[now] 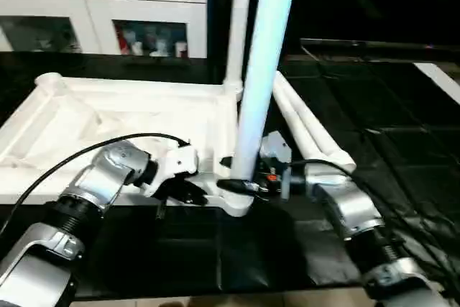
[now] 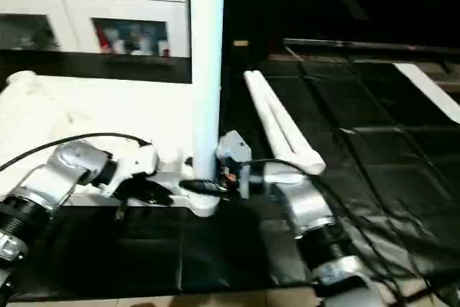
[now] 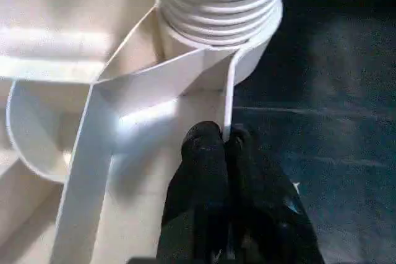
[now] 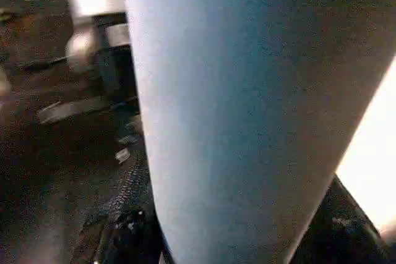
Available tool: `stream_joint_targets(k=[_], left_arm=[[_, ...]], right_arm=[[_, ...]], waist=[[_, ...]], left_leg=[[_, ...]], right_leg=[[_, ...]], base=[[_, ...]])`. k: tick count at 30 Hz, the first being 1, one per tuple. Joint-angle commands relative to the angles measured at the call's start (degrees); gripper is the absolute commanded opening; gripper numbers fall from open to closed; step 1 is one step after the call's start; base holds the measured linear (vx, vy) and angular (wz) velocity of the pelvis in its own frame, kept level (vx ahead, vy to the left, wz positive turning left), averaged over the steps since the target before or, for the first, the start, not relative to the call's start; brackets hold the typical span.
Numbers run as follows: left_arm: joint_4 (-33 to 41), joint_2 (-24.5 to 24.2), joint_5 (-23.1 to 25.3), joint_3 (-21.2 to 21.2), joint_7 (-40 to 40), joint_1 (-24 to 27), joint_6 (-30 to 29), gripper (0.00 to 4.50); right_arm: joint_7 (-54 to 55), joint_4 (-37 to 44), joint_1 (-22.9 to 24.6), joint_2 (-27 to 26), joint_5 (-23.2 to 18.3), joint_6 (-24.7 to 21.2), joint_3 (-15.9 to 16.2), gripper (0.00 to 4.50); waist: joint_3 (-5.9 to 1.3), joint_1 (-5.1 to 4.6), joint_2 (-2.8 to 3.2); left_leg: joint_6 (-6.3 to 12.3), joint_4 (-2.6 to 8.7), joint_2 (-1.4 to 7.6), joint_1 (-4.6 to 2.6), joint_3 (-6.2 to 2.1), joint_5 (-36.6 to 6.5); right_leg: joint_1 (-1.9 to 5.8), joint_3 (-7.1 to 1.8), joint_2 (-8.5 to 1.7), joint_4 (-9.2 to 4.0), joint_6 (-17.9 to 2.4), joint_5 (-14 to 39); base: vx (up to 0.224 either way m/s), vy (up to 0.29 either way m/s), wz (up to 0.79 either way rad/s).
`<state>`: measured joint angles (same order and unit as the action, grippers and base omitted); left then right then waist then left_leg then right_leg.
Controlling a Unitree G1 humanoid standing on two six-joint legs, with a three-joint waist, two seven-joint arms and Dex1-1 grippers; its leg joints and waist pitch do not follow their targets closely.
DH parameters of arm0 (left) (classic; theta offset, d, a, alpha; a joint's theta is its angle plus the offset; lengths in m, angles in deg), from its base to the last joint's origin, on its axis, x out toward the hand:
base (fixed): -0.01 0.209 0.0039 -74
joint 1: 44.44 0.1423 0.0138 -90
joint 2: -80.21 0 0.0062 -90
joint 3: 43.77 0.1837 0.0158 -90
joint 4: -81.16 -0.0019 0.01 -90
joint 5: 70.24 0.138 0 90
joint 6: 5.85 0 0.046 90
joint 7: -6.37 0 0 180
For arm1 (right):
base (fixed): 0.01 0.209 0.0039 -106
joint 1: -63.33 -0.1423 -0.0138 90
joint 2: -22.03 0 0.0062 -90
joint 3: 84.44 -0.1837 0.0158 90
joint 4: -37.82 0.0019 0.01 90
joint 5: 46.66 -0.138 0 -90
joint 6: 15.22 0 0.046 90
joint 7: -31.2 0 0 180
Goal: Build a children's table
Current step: Rotate leg to tighten
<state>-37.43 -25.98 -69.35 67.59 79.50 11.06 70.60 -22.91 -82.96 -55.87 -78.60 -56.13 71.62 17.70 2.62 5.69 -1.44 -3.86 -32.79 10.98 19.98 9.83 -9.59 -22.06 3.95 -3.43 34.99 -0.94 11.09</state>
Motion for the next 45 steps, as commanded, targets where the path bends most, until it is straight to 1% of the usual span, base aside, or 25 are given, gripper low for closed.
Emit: stream_joint_targets(k=[1, 3, 4, 5, 6, 7, 8, 10, 11, 12, 13, 15, 18, 22, 23, 24, 26, 29, 30, 31, 35, 37, 41, 44, 45], left_arm=[[5.35, -0.62, -1.44, -5.45, -6.54, 0.86, -6.78, 0.00], [11.91, 0.21, -2.50, -8.03, -9.87, 3.88, -13.50, 0.00], [13.83, 0.71, -2.57, -8.69, -11.04, 4.77, -15.37, 0.00], [16.27, 1.73, -2.64, -9.43, -12.60, 5.81, -17.94, 0.00], [18.62, 3.25, -2.38, -10.12, -14.62, 6.68, -20.57, 0.00], [21.22, 5.13, -2.09, -10.72, -17.20, 7.47, -23.69, 0.00], [21.71, 5.54, -2.00, -10.75, -17.75, 7.58, -24.27, 0.00], [24.61, 9.04, -1.64, -10.64, -21.53, 8.10, -27.78, 0.00], [24.96, 9.91, -1.52, -10.52, -22.42, 8.13, -28.31, 0.00], [24.23, 11.15, -1.06, -10.12, -23.86, 7.93, -27.81, 0.00], [24.30, 11.47, -1.01, -9.98, -24.67, 7.94, -28.09, 0.00], [23.38, 11.38, -0.10, -9.54, -26.04, 7.66, -27.25, 0.00], [21.74, 10.92, 0.91, -9.23, -27.31, 6.97, -26.13, 0.00], [22.51, 10.65, 1.26, -9.71, -28.65, 6.91, -27.60, 0.00], [22.57, 10.60, 1.33, -9.77, -28.77, 6.91, -27.63, 0.00], [22.61, 10.58, 1.31, -9.79, -28.95, 6.94, -27.71, 0.00], [22.26, 10.41, 1.22, -9.67, -29.07, 6.91, -26.86, 0.00], [21.52, 10.12, 0.98, -9.33, -28.51, 6.81, -25.54, 0.00], [21.52, 10.12, 0.98, -9.33, -28.51, 6.81, -25.54, 0.00], [20.42, 9.90, 0.72, -9.17, -28.17, 6.43, -24.34, 0.00], [18.67, 9.39, 0.66, -8.75, -27.26, 5.75, -22.36, 0.00], [17.28, 8.98, 0.71, -8.59, -26.52, 5.14, -20.98, 0.00], [14.97, 8.03, 0.59, -8.00, -24.36, 4.28, -18.09, 0.00], [14.02, 7.38, 0.62, -7.38, -22.80, 4.19, -16.23, 0.00], [13.32, 6.95, 0.66, -6.98, -22.07, 4.10, -15.07, 0.00]], right_arm=[[6.31, -5.06, 0.67, -1.48, 2.07, -2.21, -0.16, 1.92], [12.05, -8.41, -0.96, -3.78, 2.31, -2.21, -1.72, 1.92], [14.03, -9.72, -1.66, -4.49, 2.46, -2.21, -2.18, 1.92], [17.02, -11.90, -2.95, -5.37, 2.87, -1.92, -2.73, 1.92], [19.69, -14.42, -4.53, -6.37, 2.72, -2.11, -3.52, 1.92], [22.73, -17.62, -6.55, -7.55, 2.50, -2.34, -4.57, 1.92], [23.36, -18.30, -7.00, -7.77, 2.46, -2.40, -4.80, 1.92], [26.22, -22.05, -9.83, -8.91, 2.56, -2.70, -5.86, 1.92], [26.49, -22.69, -10.38, -9.10, 2.63, -2.76, -5.98, 1.92], [26.22, -23.19, -11.01, -9.28, 2.86, -2.84, -5.84, 1.92], [26.12, -23.61, -11.36, -9.39, 3.00, -2.69, -5.73, 1.92], [26.08, -23.84, -11.55, -9.50, 3.31, -2.60, -5.45, 1.92], [25.39, -24.15, -11.49, -9.67, 3.73, -2.46, -5.10, 1.92], [23.95, -26.78, -12.45, -9.99, 3.42, -1.79, -5.61, 1.92], [23.68, -27.00, -12.53, -9.97, 3.39, -1.82, -5.66, 2.27], [23.99, -27.30, -12.69, -9.92, 3.75, -1.20, -5.63, 2.27], [24.18, -27.62, -12.86, -9.79, 4.08, -0.30, -5.80, 2.67], [23.09, -27.39, -12.72, -9.42, 3.80, 1.00, -6.14, 2.84], [23.09, -27.39, -12.72, -9.42, 3.80, 1.00, -6.14, 2.99], [21.59, -27.26, -12.46, -9.18, 3.24, 1.81, -6.61, 3.09], [20.88, -26.46, -11.74, -8.32, 3.54, 2.25, -6.57, 3.28], [18.74, -24.87, -10.55, -7.46, 3.41, 2.73, -6.24, 3.52], [12.67, -19.51, -7.68, -4.84, 1.79, 1.70, -6.28, 3.86], [10.84, -17.00, -6.40, -3.21, 1.01, 1.39, -6.70, 4.09], [9.98, -15.68, -5.73, -2.31, 0.80, 1.25, -6.79, 4.18]], waist=[[-2.28, -0.69, 0.84], [-2.31, -1.43, 0.85], [-2.35, -2.23, 0.88], [-2.56, -2.41, 0.86], [-2.53, -2.72, 0.79], [-2.47, -3.22, 0.76], [-2.59, -3.22, 0.54], [-2.68, -3.20, 0.35], [-2.73, -3.35, -0.07], [-2.73, -3.03, 0.10], [-2.68, -2.96, -0.18], [-2.83, -2.65, -0.19], [-2.83, -2.34, -0.16], [-2.60, -2.47, -0.05], [-2.56, -2.47, 0.02], [-2.56, -2.49, -0.04], [-2.55, -2.49, 0.01], [-2.73, -2.34, -0.04], [-2.82, -2.30, -0.04], [-2.70, -2.29, 0.38], [-2.69, -2.17, 0.12], [-2.67, -2.05, 0.63], [-2.74, -1.92, 0.38], [-2.95, -1.81, 0.35], [-2.91, -1.84, 0.89]], left_leg=[[-3.86, 4.97, 2.63, -0.58, -2.16, -25.59], [-3.76, 4.97, 2.51, -0.42, -2.26, -26.41], [-4.20, 5.23, 2.58, 0.11, -2.42, -25.80], [-4.02, 4.90, 2.49, -0.35, -2.14, -25.67], [-3.90, 4.78, 2.45, -0.36, -2.03, -25.26], [-3.64, 4.72, 2.28, -0.05, -1.96, -24.21], [-3.34, 4.53, 2.20, -0.25, -1.78, -23.71], [-2.06, 4.25, 2.09, 0.11, -1.46, -20.50], [-1.88, 4.20, 2.18, 0.08, -1.25, -19.97], [-1.36, 4.01, 2.07, -0.16, -1.10, -19.32], [-0.84, 3.98, 2.01, -0.03, -0.99, -18.62], [-0.57, 4.02, 2.03, 0.20, -0.92, -16.80], [-0.37, 4.11, 2.08, 0.04, -0.84, -15.91], [-1.16, 4.26, 2.12, -0.17, -1.02, -18.93], [-1.23, 4.25, 2.11, -0.22, -1.03, -19.41], [-1.28, 4.22, 2.10, -0.27, -1.04, -19.88], [-1.34, 4.27, 2.12, -0.23, -1.10, -19.93], [-1.28, 4.16, 2.14, -0.22, -1.01, -19.11], [-1.18, 4.22, 2.19, 0.00, -1.00, -18.16], [-1.11, 4.26, 2.18, -0.05, -1.02, -18.18], [-0.91, 4.23, 2.13, -0.12, -0.93, -18.39], [-1.19, 4.23, 2.18, -0.27, -0.99, -19.45], [-0.62, 4.19, 2.05, -0.05, -0.93, -18.45], [0.10, 4.08, 2.14, 0.22, -0.87, -15.36], [0.09, 4.02, 2.16, 0.20, -0.81, -15.24]], right_leg=[[1.12, -2.67, -5.86, -5.92, -6.47, 33.62], [1.13, -2.60, -5.58, -5.88, -6.74, 32.43], [1.46, -2.53, -5.41, -5.23, -7.85, 29.53], [1.07, -2.78, -5.35, -5.47, -8.11, 28.20], [0.92, -2.94, -5.26, -5.30, -8.83, 26.76], [1.22, -2.94, -5.13, -5.21, -9.65, 25.26], [1.11, -2.96, -5.11, -5.32, -9.71, 25.01], [1.30, -3.15, -5.01, -5.30, -9.68, 22.50], [1.29, -3.19, -4.91, -5.20, -9.91, 21.66], [1.09, -3.23, -4.82, -5.24, -9.91, 20.94], [1.16, -3.22, -4.69, -5.21, -9.85, 20.19], [1.47, -3.22, -4.68, -4.96, -9.79, 18.08], [1.50, -3.19, -4.53, -4.80, -9.80, 16.66], [1.29, -3.07, -4.60, -5.15, -9.33, 20.80], [1.22, -3.08, -4.61, -5.27, -9.11, 21.52], [1.16, -3.11, -4.66, -5.40, -8.75, 22.50], [1.10, -3.11, -4.69, -5.46, -8.46, 22.94], [1.17, -3.20, -4.73, -5.39, -8.91, 21.38], [1.33, -3.21, -4.67, -5.07, -9.22, 19.51], [1.26, -3.17, -4.59, -5.05, -9.59, 18.84], [1.31, -3.20, -4.61, -5.13, -9.67, 19.26], [1.26, -3.17, -4.64, -5.26, -9.58, 19.70], [1.62, -3.19, -4.48, -5.27, -9.46, 18.58], [1.86, -3.16, -4.48, -4.78, -10.65, 14.91], [1.80, -3.13, -4.57, -4.89, -11.10, 14.12]], base=[[0.000, 0.000, 0.00], [0.000, 0.000, 0.00], [0.000, 0.000, 0.00], [0.000, 0.000, 0.00], [0.000, 0.000, 0.00], [0.000, 0.000, 0.00], [0.000, 0.000, 0.00], [0.000, 0.000, 0.00], [0.000, 0.000, 0.00], [0.000, 0.000, 0.00], [0.000, 0.000, 0.00], [0.000, 0.000, 0.00], [0.000, 0.000, 0.00], [0.000, 0.000, 0.00], [0.000, 0.000, 0.00], [0.000, 0.000, 0.00], [0.000, 0.000, 0.00], [0.000, 0.000, 0.00], [0.000, 0.000, 0.00], [0.000, 0.000, 0.00], [0.000, 0.000, 0.00], [0.000, 0.000, 0.00], [0.000, 0.000, 0.00], [0.000, 0.000, 0.00], [0.000, 0.000, 0.00]])
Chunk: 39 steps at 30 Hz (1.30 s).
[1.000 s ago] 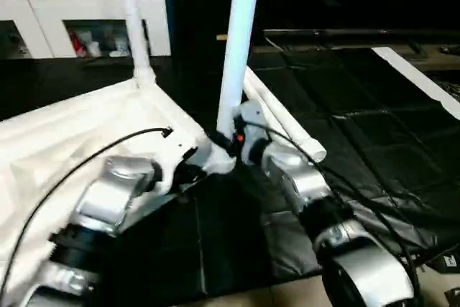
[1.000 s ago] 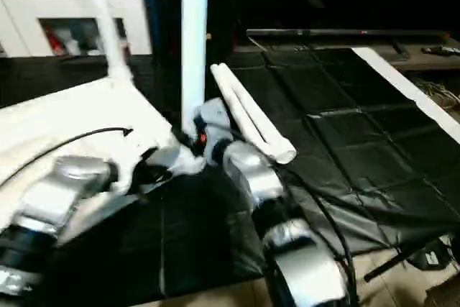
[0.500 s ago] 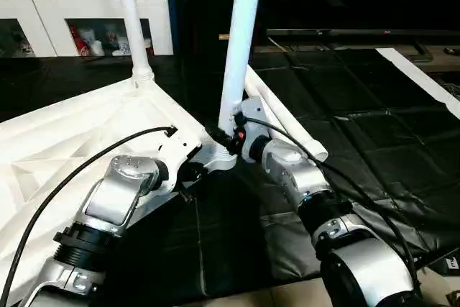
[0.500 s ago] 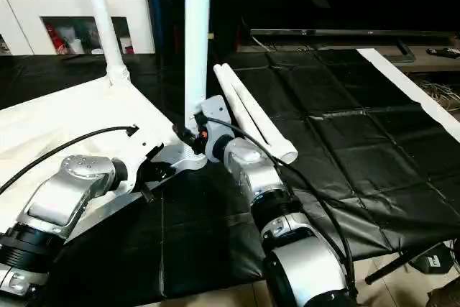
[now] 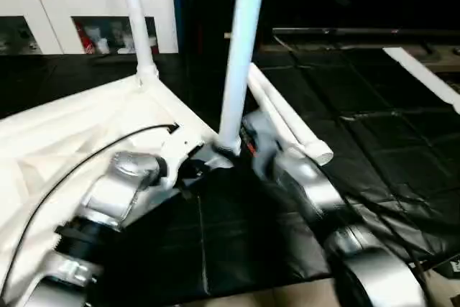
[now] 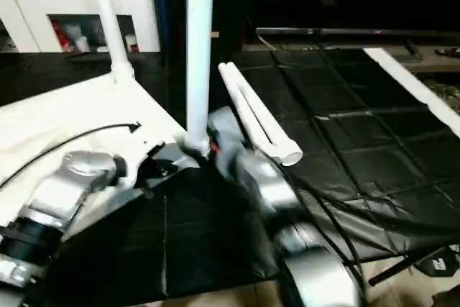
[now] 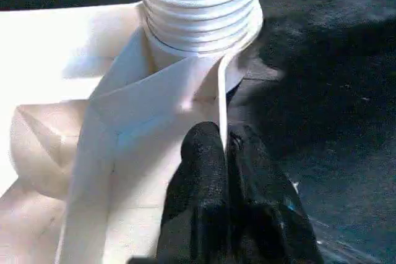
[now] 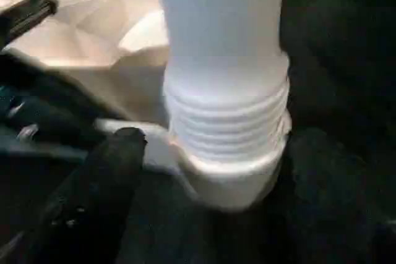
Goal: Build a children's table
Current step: Rotate leg to tighten
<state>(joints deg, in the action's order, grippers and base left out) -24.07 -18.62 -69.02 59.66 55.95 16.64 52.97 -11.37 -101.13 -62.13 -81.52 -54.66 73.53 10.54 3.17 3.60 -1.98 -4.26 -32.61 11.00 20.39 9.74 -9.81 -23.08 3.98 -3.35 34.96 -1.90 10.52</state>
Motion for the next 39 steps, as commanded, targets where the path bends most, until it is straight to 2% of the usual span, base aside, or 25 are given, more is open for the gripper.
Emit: stream_joint_targets(k=[1, 5, 7, 8, 10, 12, 13, 15, 20, 21, 22, 23, 25, 31, 36, 38, 39], left_arm=[[-0.74, -0.92, 0.36, 1.41, 2.39, -1.56, 4.02, 0.00], [-1.69, -1.68, 0.21, 2.02, 4.11, -1.66, 6.05, 0.00], [-2.64, -3.55, 0.07, 3.46, 8.60, -1.54, 9.91, 0.00], [-2.88, -4.26, 0.08, 3.98, 10.10, -1.48, 11.22, 0.00], [-3.17, -5.15, 0.11, 4.61, 11.90, -1.42, 12.79, 0.00], [-3.87, -6.44, 0.51, 5.58, 14.27, -1.44, 14.71, 0.00], [-4.38, -7.18, 0.87, 6.34, 15.90, -1.41, 16.43, 0.00], [-4.72, -7.36, 0.78, 6.66, 16.84, -1.42, 17.33, 0.00], [-5.56, -7.71, 0.03, 7.57, 20.34, -1.60, 19.95, 0.00], [-5.33, -8.31, -0.73, 8.32, 23.47, -1.62, 21.18, 0.00], [-5.33, -8.31, -0.73, 8.32, 23.47, -1.62, 21.18, 0.00], [-5.41, -8.59, -0.88, 8.68, 24.58, -1.70, 21.81, 0.00], [-6.31, -8.84, -0.87, 9.21, 26.36, -2.12, 23.70, 0.00], [-7.59, -8.86, -1.12, 9.83, 30.33, -2.77, 26.44, 0.00], [-7.71, -8.90, -1.38, 10.46, 31.98, -3.03, 26.93, 0.00], [-8.00, -8.84, -1.15, 10.82, 32.81, -3.17, 27.61, 0.00], [-8.07, -8.81, -1.07, 10.89, 33.08, -3.20, 27.79, 0.00]], right_arm=[[-2.14, 3.78, 1.19, 1.58, -0.67, -0.50, 0.35, 4.38], [-3.73, 6.35, 2.43, 3.28, -0.90, -0.56, 0.32, 4.49], [-8.06, 11.62, 4.50, 6.55, -1.86, -0.53, 0.42, 4.49], [-9.91, 13.24, 4.94, 7.43, -2.80, -1.66, 0.24, 4.49], [-12.41, 15.23, 5.38, 8.40, -4.34, -3.87, -0.14, 4.49], [-13.57, 16.21, 5.08, 10.16, -3.42, -3.00, 0.23, 4.49], [-13.91, 16.32, 4.71, 11.47, -1.75, -2.68, 1.26, 4.49], [-15.39, 16.87, 4.74, 12.11, -1.63, -3.22, 1.96, 4.49], [-22.61, 19.52, 5.03, 13.70, -2.97, -4.55, 4.26, 4.49], [-25.53, 20.81, 5.22, 14.77, -2.53, -4.76, 6.18, 4.49], [-25.53, 20.81, 5.22, 14.77, -2.53, -4.76, 6.18, 4.49], [-26.06, 21.08, 5.24, 15.17, -2.07, -4.51, 6.86, 4.49], [-28.17, 21.29, 5.08, 15.73, -2.13, -5.43, 7.94, 4.49], [-32.13, 20.65, 4.30, 15.44, -2.71, -6.43, 9.45, 4.49], [-33.71, 19.88, 3.75, 14.62, -3.26, -6.75, 10.42, 4.49], [-33.68, 19.13, 3.47, 14.09, -2.93, -6.66, 10.89, 4.14], [-33.71, 18.91, 3.37, 13.93, -2.90, -6.74, 10.99, 4.14]], waist=[[-3.59, 0.32, 1.42], [-3.72, 0.54, 1.44], [-3.65, 0.86, 1.53], [-3.51, 1.19, 1.41], [-3.52, 1.59, 1.44], [-3.43, 1.79, 1.31], [-3.35, 1.84, 1.38], [-3.33, 1.86, 1.27], [-3.53, 2.30, 1.17], [-3.53, 2.41, 1.04], [-3.53, 2.61, 0.86], [-3.59, 2.92, 1.01], [-3.53, 3.17, 0.91], [-3.53, 3.64, 0.89], [-3.69, 4.12, 0.94], [-3.71, 4.20, 1.02], [-3.74, 4.22, 1.03]], left_leg=[[0.58, 3.73, 2.09, -0.12, -0.74, -14.27], [1.05, 3.52, 2.16, -0.13, -0.60, -11.70], [1.34, 3.49, 2.19, -0.21, -0.54, -11.80], [1.77, 3.51, 2.07, -0.21, -0.52, -12.11], [1.83, 3.56, 2.18, -0.36, -0.49, -12.15], [1.43, 3.62, 2.23, -0.33, -0.52, -12.90], [0.71, 3.67, 2.25, -0.52, -0.52, -13.73], [0.68, 3.65, 2.19, -0.54, -0.47, -13.84], [1.22, 3.48, 2.36, -0.41, -0.45, -12.48], [1.33, 3.47, 2.40, -0.40, -0.39, -12.26], [1.49, 3.45, 2.40, -0.34, -0.40, -11.94], [1.53, 3.38, 2.45, -0.45, -0.32, -11.31], [1.56, 3.36, 2.43, -0.52, -0.24, -11.66], [0.83, 3.40, 2.48, -0.51, -0.32, -12.58], [0.77, 3.34, 2.59, -0.58, -0.30, -11.71], [0.68, 3.35, 2.61, -0.58, -0.31, -11.43], [0.64, 3.35, 2.61, -0.60, -0.32, -11.44]], right_leg=[[3.04, -3.14, -4.62, -4.58, -10.25, 13.65], [3.10, -3.07, -4.51, -4.09, -11.90, 8.74], [3.14, -3.10, -4.53, -4.11, -11.77, 8.61], [3.16, -3.04, -4.41, -4.52, -11.15, 9.54], [3.16, -3.12, -4.37, -4.35, -10.88, 9.60], [3.09, -3.09, -4.63, -4.46, -10.58, 11.82], [2.92, -3.09, -4.71, -4.66, -10.22, 14.29], [2.92, -3.09, -4.65, -4.77, -10.15, 14.71], [3.07, -3.06, -4.68, -4.30, -10.47, 12.35], [3.09, -3.05, -4.63, -4.23, -10.65, 11.92], [3.15, -3.02, -4.66, -4.21, -10.59, 11.91], [2.98, -3.10, -4.72, -4.12, -10.65, 11.43], [2.91, -3.07, -4.67, -4.13, -10.79, 11.96], [2.90, -3.09, -4.88, -4.26, -9.82, 14.42], [2.84, -3.07, -4.84, -3.99, -10.16, 12.96], [2.84, -3.04, -4.81, -3.86, -10.55, 11.77], [2.83, -3.02, -4.80, -3.82, -10.64, 11.57]], base=[[0.000, 0.000, 0.00], [0.000, 0.000, 0.00], [0.000, 0.000, 0.00], [0.000, 0.000, 0.00], [0.000, 0.000, 0.00], [0.000, 0.000, 0.00], [0.000, 0.000, 0.00], [0.000, 0.000, 0.00], [0.000, 0.000, 0.00], [0.000, 0.000, 0.00], [0.000, 0.000, 0.00], [0.000, 0.000, 0.00], [0.000, 0.000, 0.00], [0.000, 0.000, 0.00], [0.000, 0.000, 0.00], [0.000, 0.000, 0.00], [0.000, 0.000, 0.00]])
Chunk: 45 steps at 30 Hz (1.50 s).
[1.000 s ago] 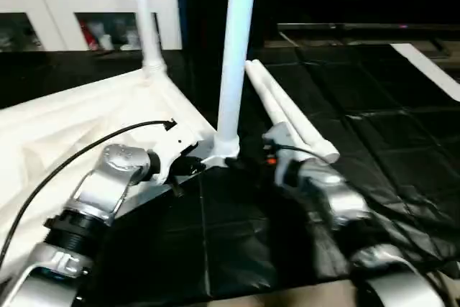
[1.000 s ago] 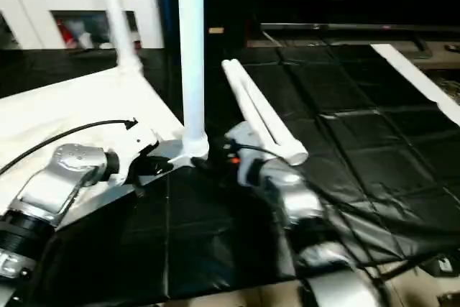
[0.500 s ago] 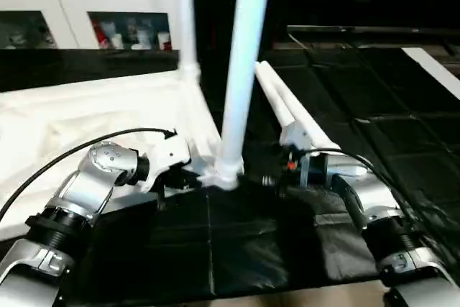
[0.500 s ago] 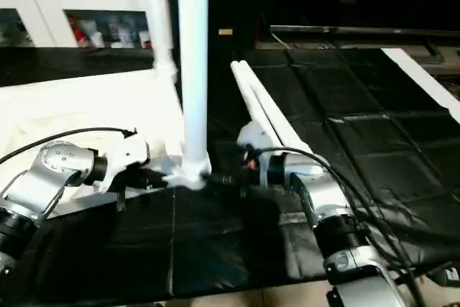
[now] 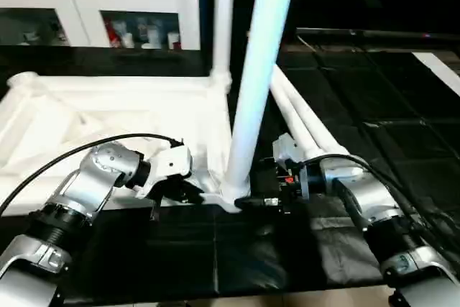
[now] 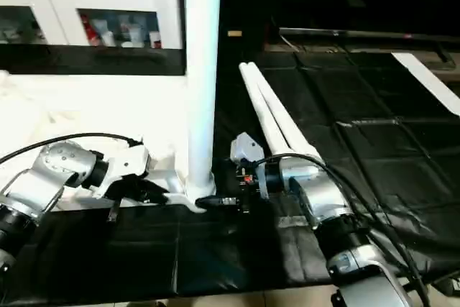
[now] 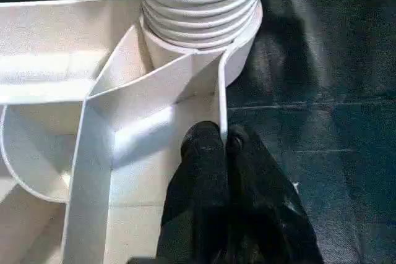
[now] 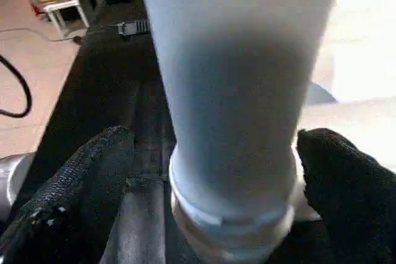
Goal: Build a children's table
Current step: Rotate leg to tighten
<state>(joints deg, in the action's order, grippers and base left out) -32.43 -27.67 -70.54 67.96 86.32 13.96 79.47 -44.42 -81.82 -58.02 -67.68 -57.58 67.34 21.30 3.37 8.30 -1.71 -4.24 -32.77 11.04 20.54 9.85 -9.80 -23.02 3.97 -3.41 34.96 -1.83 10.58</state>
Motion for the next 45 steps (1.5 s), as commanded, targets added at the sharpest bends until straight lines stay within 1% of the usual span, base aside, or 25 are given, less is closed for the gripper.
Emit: stream_joint_targets(k=[1, 3, 4, 5, 7, 9, 13, 17, 20, 21, 22, 24, 27, 28, 29, 30, 31, 32, 33, 34, 36, 38, 40, 42, 45], left_arm=[[0.23, 0.24, 0.58, 2.70, 2.91, -0.59, 1.52, 0.00], [0.26, 0.20, 0.63, 2.75, 3.01, -0.60, 1.62, 0.00], [0.15, 0.20, 0.71, 2.80, 3.27, -0.65, 1.82, 0.00], [0.13, 0.19, 0.75, 2.84, 3.38, -0.66, 1.90, 0.00], [0.04, 0.17, 0.93, 3.04, 3.75, -0.69, 2.18, 0.00], [-0.14, 0.24, 1.10, 3.16, 3.85, -0.76, 2.35, 0.00], [-0.61, 0.45, 1.36, 3.14, 3.84, -0.94, 2.59, 0.00], [-1.64, 0.72, 1.55, 2.84, 3.23, -1.20, 2.50, 0.00], [-2.46, 1.42, 1.17, 1.68, 1.41, -1.33, 0.54, 0.00], [-2.55, 1.63, 1.04, 1.25, 0.64, -1.36, -0.38, 0.00], [-2.60, 1.75, 0.97, 0.98, 0.14, -1.38, -0.96, 0.00], [-3.25, 2.61, 0.97, -0.64, -3.63, -1.67, -3.62, 0.00], [-2.52, 4.31, 0.35, -3.61, -9.85, -1.69, -8.93, 0.00], [-0.27, 6.13, -0.30, -6.31, -15.41, -1.17, -14.79, 0.00], [0.34, 6.57, -0.41, -6.91, -16.68, -1.00, -16.01, 0.00], [2.12, 7.80, -0.85, -8.46, -19.58, -0.49, -19.48, 0.00], [2.41, 7.98, -0.90, -8.66, -19.95, -0.39, -19.98, 0.00], [6.07, 10.35, -0.78, -10.92, -24.96, 0.89, -25.29, 0.00], [6.44, 10.60, -0.70, -11.12, -25.46, 1.02, -25.77, 0.00], [7.88, 11.63, -0.33, -11.84, -27.38, 1.50, -27.55, 0.00], [10.11, 13.38, -0.08, -12.82, -30.29, 2.05, -30.41, 0.00], [11.98, 14.62, 0.33, -13.15, -32.66, 2.36, -32.79, 0.00], [13.46, 15.98, 0.59, -13.34, -34.99, 2.31, -34.79, 0.00], [14.39, 16.30, 0.62, -12.74, -35.49, 2.38, -35.60, 0.00], [15.14, 15.98, 0.96, -11.79, -35.68, 2.74, -35.53, 0.00]], right_arm=[[-0.39, -0.96, -0.94, -0.20, 0.18, -0.31, 0.24, 4.14], [-0.20, -1.24, -1.03, -0.35, 0.26, -0.18, 0.23, 3.92], [-0.19, -1.52, -1.11, -0.49, 0.38, -0.08, 0.20, 3.92], [-0.23, -1.69, -1.14, -0.59, 0.44, -0.01, 0.21, 3.71], [-0.53, -1.99, -1.18, -0.90, 0.55, 0.05, 0.31, 3.61], [-0.77, -2.06, -1.22, -1.17, 0.55, -0.09, 0.41, 3.33], [-1.15, -2.04, -1.25, -1.13, 0.22, -0.29, 0.76, 3.02], [-1.44, -2.20, -1.24, -1.11, 0.20, -0.45, 0.93, 2.83], [-0.78, -2.05, -0.95, -1.51, -0.13, -1.69, 0.50, 2.75], [-0.14, -1.91, -0.81, -1.81, -0.39, -2.23, 0.16, 2.74], [0.30, -1.80, -0.72, -2.02, -0.56, -2.58, -0.07, 2.73], [5.14, -2.01, -0.42, -3.65, -0.37, -3.23, -1.37, 2.73], [13.09, -2.92, 0.09, -6.51, 0.68, -4.06, -2.72, 2.72], [19.93, -4.77, 0.13, -9.52, 1.50, -4.89, -3.77, 2.72], [21.38, -5.30, 0.05, -10.23, 1.60, -5.19, -4.02, 2.72], [25.23, -6.89, -0.42, -12.01, 1.84, -5.89, -4.78, 2.72], [25.82, -7.17, -0.54, -12.29, 1.87, -5.93, -4.90, 2.72], [32.81, -10.70, -2.15, -15.76, 1.90, -6.74, -6.58, 2.72], [33.46, -11.01, -2.32, -16.09, 1.89, -6.81, -6.75, 2.72], [35.85, -12.16, -2.99, -17.33, 1.78, -7.10, -7.48, 2.72], [38.96, -13.71, -4.09, -18.95, 1.27, -8.00, -8.76, 2.72], [41.05, -14.80, -4.90, -19.95, 1.57, -8.55, -9.45, 2.72], [41.37, -15.74, -5.48, -20.39, 2.68, -8.25, -9.11, 2.72], [41.39, -16.39, -5.76, -20.66, 2.86, -7.60, -9.37, 2.72], [41.35, -17.61, -6.27, -20.64, 2.69, -6.10, -9.98, 2.72]], waist=[[-3.93, -0.45, 0.74], [-3.94, -0.40, 0.72], [-3.92, -0.39, 0.66], [-3.91, -0.38, 0.68], [-3.91, -0.41, 0.74], [-3.93, -0.40, 0.74], [-3.96, -0.43, 0.69], [-3.98, -0.40, 0.76], [-3.96, -0.41, 0.72], [-3.91, -0.35, 0.89], [-3.85, -0.40, 0.81], [-3.72, -0.51, 0.86], [-3.60, -0.92, 0.75], [-3.56, -1.20, 0.63], [-3.49, -1.37, 0.74], [-3.53, -1.96, 0.58], [-3.56, -2.46, 0.69], [-3.65, -3.14, 0.73], [-3.60, -3.48, 0.78], [-3.64, -3.72, 0.75], [-3.71, -4.04, 0.78], [-3.80, -4.16, 0.85], [-3.85, -4.30, 0.51], [-3.83, -4.24, 0.62], [-3.73, -4.39, 0.78]], left_leg=[[0.52, 3.47, 2.54, -0.76, -0.38, -11.61], [0.40, 3.46, 2.51, -0.70, -0.38, -11.71], [0.35, 3.47, 2.48, -0.64, -0.40, -11.74], [0.28, 3.51, 2.51, -0.67, -0.43, -11.77], [0.18, 3.52, 2.55, -0.76, -0.44, -12.09], [0.13, 3.50, 2.56, -0.75, -0.43, -12.07], [0.19, 3.47, 2.53, -0.69, -0.44, -11.83], [0.22, 3.43, 2.51, -0.76, -0.40, -11.66], [0.17, 3.43, 2.52, -0.81, -0.38, -11.78], [0.11, 3.44, 2.53, -0.86, -0.40, -12.23], [-0.01, 3.49, 2.54, -0.89, -0.40, -12.68], [-0.67, 3.62, 2.55, -1.01, -0.47, -13.67], [-1.68, 3.81, 2.36, -0.89, -0.77, -15.07], [-2.09, 3.85, 2.41, -0.97, -0.76, -15.13], [-2.48, 3.93, 2.39, -0.85, -0.91, -15.28], [-2.60, 4.00, 2.24, -0.70, -1.03, -15.53], [-2.44, 3.97, 2.20, -0.68, -1.09, -15.20], [-2.57, 3.91, 2.36, -0.59, -1.08, -14.84], [-2.57, 3.98, 2.24, -0.39, -1.15, -14.53], [-2.07, 3.86, 1.94, -0.24, -1.09, -14.15], [-1.50, 3.59, 1.94, -0.49, -0.91, -13.68], [-0.86, 3.48, 1.95, -0.48, -0.78, -12.39], [-0.12, 3.43, 1.93, -0.37, -0.72, -11.29], [0.32, 3.40, 1.92, -0.33, -0.67, -11.05], [0.45, 3.48, 1.93, -0.42, -0.71, -12.08]], right_leg=[[2.79, -3.03, -4.76, -3.82, -10.83, 11.31], [2.86, -3.06, -4.87, -3.86, -10.77, 11.66], [2.91, -3.06, -4.83, -3.88, -10.56, 11.99], [2.91, -3.04, -4.82, -3.86, -10.34, 12.27], [2.84, -3.04, -4.84, -3.88, -10.35, 12.60], [2.83, -3.03, -4.85, -3.88, -10.53, 12.45], [2.92, -3.01, -4.83, -3.80, -10.40, 12.21], [2.87, -3.00, -4.78, -3.80, -10.43, 11.87], [2.89, -3.02, -4.76, -3.75, -10.68, 11.81], [2.83, -3.03, -4.84, -3.87, -10.72, 12.49], [2.85, -3.04, -4.88, -3.97, -10.60, 13.37], [2.68, -3.07, -4.94, -4.17, -10.19, 15.49], [2.81, -3.05, -5.16, -4.60, -8.51, 20.66], [2.67, -3.13, -5.23, -4.59, -8.42, 21.23], [2.66, -3.08, -5.29, -4.55, -8.51, 21.56], [2.87, -2.95, -5.25, -4.67, -8.09, 22.55], [2.84, -2.94, -5.19, -4.72, -8.30, 22.00], [2.88, -3.06, -5.24, -4.35, -9.13, 20.19], [3.01, -3.00, -5.15, -4.34, -9.46, 19.61], [3.15, -2.84, -4.90, -4.56, -9.01, 19.64], [2.95, -3.09, -4.92, -4.57, -9.56, 18.17], [3.02, -3.09, -4.73, -4.35, -10.27, 15.45], [3.11, -2.97, -4.55, -4.23, -10.55, 13.28], [3.13, -2.99, -4.55, -4.16, -10.78, 12.31], [3.06, -2.96, -4.60, -4.35, -10.47, 13.59]], base=[[0.000, 0.000, 0.00], [0.000, 0.000, 0.00], [0.000, 0.000, 0.00], [0.000, 0.000, 0.00], [0.000, 0.000, 0.00], [0.000, 0.000, 0.00], [0.000, 0.000, 0.00], [0.000, 0.000, 0.00], [0.000, 0.000, 0.00], [0.000, 0.000, 0.00], [0.000, 0.000, 0.00], [0.000, 0.000, 0.00], [0.000, 0.000, 0.00], [0.000, 0.000, 0.00], [0.000, 0.000, 0.00], [0.000, 0.000, 0.00], [0.000, 0.000, 0.00], [0.000, 0.000, 0.00], [0.000, 0.000, 0.00], [0.000, 0.000, 0.00], [0.000, 0.000, 0.00], [0.000, 0.000, 0.00], [0.000, 0.000, 0.00], [0.000, 0.000, 0.00], [0.000, 0.000, 0.00]])
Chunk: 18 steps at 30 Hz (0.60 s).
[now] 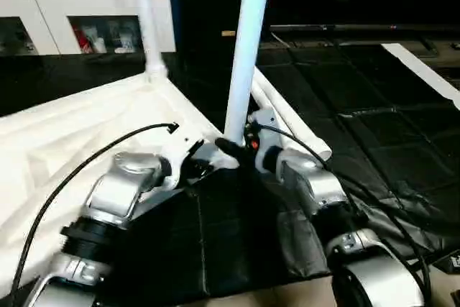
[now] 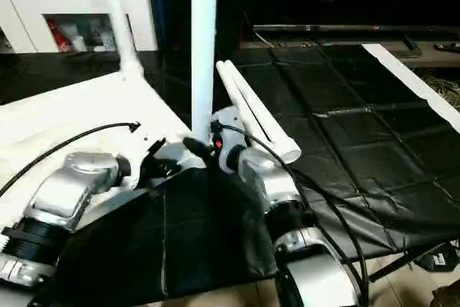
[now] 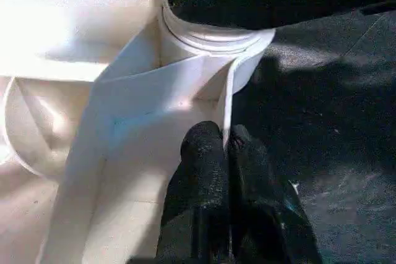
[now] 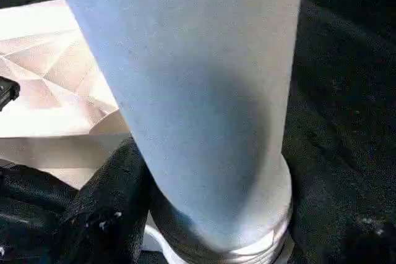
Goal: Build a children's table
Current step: Rotate leg to tighten
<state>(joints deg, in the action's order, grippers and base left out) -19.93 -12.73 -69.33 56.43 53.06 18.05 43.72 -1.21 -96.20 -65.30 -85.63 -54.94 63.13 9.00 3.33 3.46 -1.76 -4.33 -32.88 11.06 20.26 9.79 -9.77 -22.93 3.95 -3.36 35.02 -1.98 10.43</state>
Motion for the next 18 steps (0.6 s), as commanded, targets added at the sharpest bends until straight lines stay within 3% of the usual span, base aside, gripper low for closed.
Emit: stream_joint_targets(k=[1, 3, 7, 14, 15, 16, 17, 18], left_arm=[[2.71, 1.00, -0.33, -0.30, -2.41, -1.32, 0.18, 0.00], [2.99, 0.73, -0.35, -0.18, -2.44, -1.23, 0.14, 0.00], [2.92, -0.76, -0.25, 1.04, -0.58, -1.05, 2.28, 0.00], [-0.25, -5.26, -0.89, 4.07, 8.14, -1.36, 10.48, 0.00], [-0.60, -6.19, -0.99, 4.75, 10.01, -1.36, 11.35, 0.00], [-1.09, -7.58, -1.04, 5.84, 12.87, -1.30, 13.95, 0.00], [-1.40, -8.48, -1.09, 6.55, 14.72, -1.27, 15.60, 0.00], [-1.65, -9.22, -1.14, 7.09, 16.24, -1.26, 16.62, 0.00]], right_arm=[[-2.10, -3.30, 0.97, -2.62, -0.19, -1.86, 2.08, 3.07], [-2.43, -3.55, 0.81, -2.46, -0.69, -1.67, 1.45, 3.44], [-4.02, -2.56, 1.45, -1.22, -0.51, 0.36, 1.37, 3.76], [-15.90, 6.85, 5.92, 6.82, -2.27, 1.50, 1.87, 4.30], [-18.05, 8.24, 6.51, 8.39, -2.67, 1.59, 1.90, 4.38], [-20.89, 9.97, 7.16, 10.60, -2.85, 1.94, 2.31, 4.45], [-22.71, 11.03, 7.54, 12.02, -2.91, 2.21, 2.60, 4.45], [-24.79, 12.08, 7.90, 13.37, -2.97, 2.00, 3.20, 4.45]], waist=[[-3.62, 0.40, 0.81], [-3.54, 0.37, 0.87], [-3.67, 0.39, 0.87], [-4.12, 0.98, 0.88], [-4.07, 1.09, 0.77], [-3.97, 1.31, 1.24], [-3.89, 1.47, 1.03], [-3.87, 1.77, 1.20]], left_leg=[[0.50, 3.59, 1.89, -0.19, -0.62, -12.73], [0.38, 3.65, 1.86, -0.18, -0.67, -13.26], [0.35, 3.67, 1.97, -0.16, -0.73, -13.06], [2.68, 3.14, 1.90, 0.20, -0.48, -8.09], [2.81, 3.19, 1.85, 0.21, -0.51, -8.33], [2.71, 3.23, 1.91, 0.03, -0.58, -9.62], [2.72, 3.25, 1.95, -0.04, -0.52, -10.17], [2.38, 3.30, 1.97, -0.10, -0.54, -10.48]], right_leg=[[2.92, -2.95, -4.65, -4.59, -10.16, 14.63], [2.90, -2.95, -4.63, -4.65, -9.90, 15.67], [2.91, -2.97, -4.70, -4.60, -9.86, 15.14], [3.37, -2.98, -4.39, -3.55, -11.46, 4.94], [3.42, -2.89, -4.43, -3.61, -11.50, 5.47], [3.32, -2.86, -4.55, -3.92, -11.36, 7.54], [3.28, -2.88, -4.51, -4.20, -10.89, 8.61], [3.23, -2.94, -4.53, -4.10, -10.78, 9.69]], base=[[0.000, 0.000, 0.00], [0.000, 0.000, 0.00], [0.000, 0.000, 0.00], [0.000, 0.000, 0.00], [0.000, 0.000, 0.00], [0.000, 0.000, 0.00], [0.000, 0.000, 0.00], [0.000, 0.000, 0.00]])
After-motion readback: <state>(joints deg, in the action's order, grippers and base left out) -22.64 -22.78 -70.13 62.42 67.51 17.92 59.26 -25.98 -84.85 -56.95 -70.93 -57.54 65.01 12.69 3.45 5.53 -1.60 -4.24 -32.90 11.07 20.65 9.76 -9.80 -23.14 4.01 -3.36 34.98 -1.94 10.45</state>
